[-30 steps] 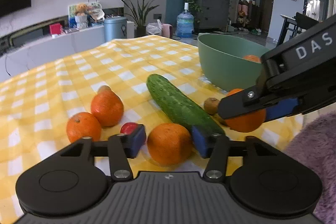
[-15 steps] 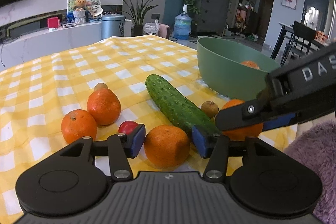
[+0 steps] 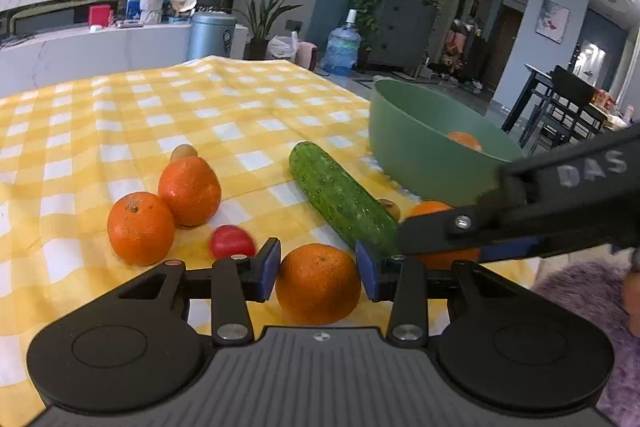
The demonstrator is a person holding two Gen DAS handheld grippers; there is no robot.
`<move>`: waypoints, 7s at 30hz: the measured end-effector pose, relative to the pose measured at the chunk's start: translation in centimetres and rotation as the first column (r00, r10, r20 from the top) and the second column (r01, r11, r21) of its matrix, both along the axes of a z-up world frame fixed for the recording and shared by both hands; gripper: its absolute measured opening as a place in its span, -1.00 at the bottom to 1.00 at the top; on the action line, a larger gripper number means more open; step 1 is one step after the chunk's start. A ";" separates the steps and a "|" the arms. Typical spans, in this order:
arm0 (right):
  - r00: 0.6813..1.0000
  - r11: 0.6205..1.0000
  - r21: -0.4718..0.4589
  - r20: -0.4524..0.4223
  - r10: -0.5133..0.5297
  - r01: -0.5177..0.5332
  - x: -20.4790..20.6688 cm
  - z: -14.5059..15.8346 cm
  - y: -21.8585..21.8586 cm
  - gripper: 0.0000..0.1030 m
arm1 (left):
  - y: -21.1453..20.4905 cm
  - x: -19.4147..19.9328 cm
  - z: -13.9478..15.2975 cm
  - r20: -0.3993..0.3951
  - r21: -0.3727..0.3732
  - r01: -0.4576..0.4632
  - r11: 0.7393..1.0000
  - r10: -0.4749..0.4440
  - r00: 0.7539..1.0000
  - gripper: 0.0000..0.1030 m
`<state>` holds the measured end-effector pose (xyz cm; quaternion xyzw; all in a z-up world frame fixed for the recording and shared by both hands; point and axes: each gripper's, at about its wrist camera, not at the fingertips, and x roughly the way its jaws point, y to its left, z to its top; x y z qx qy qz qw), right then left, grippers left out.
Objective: Organize fruits
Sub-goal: 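Close left tool on another orange while right tool holds its orange, then carry both oranges over the green colander and open both tools, then withdraw both tools from the colander back over the table, then lower right tool onto an orange and close on it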
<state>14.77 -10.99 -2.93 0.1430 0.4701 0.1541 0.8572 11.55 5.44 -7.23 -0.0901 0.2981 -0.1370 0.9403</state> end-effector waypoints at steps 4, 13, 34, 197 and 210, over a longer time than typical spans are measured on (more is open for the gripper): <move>1.000 1.000 0.008 0.001 -0.005 0.005 0.0 0.0 -0.1 -0.18 | 0.1 -1.2 0.8 -0.002 -0.006 -0.014 1.000 0.014 1.000 -0.10; 0.999 1.000 0.025 0.031 0.017 -0.017 -0.5 0.4 0.4 -0.18 | 4.5 -3.5 1.9 -0.173 -0.093 -0.051 0.994 0.035 0.984 -0.29; 1.000 0.999 0.049 0.019 0.014 -0.015 -0.5 0.3 0.1 -0.18 | 2.1 -1.0 -0.7 -0.211 -0.052 -0.064 0.997 0.052 0.976 0.07; 0.996 0.989 -0.113 -0.012 0.093 -0.094 8.7 -0.3 14.3 -0.02 | 10.9 -1.0 0.9 -0.192 -0.155 -0.392 0.907 0.362 0.912 0.56; 0.989 0.985 -0.096 -0.063 0.137 -0.142 10.4 -3.0 15.4 -0.15 | 10.6 0.1 -0.3 -0.226 -0.138 -0.349 0.927 0.313 0.922 0.55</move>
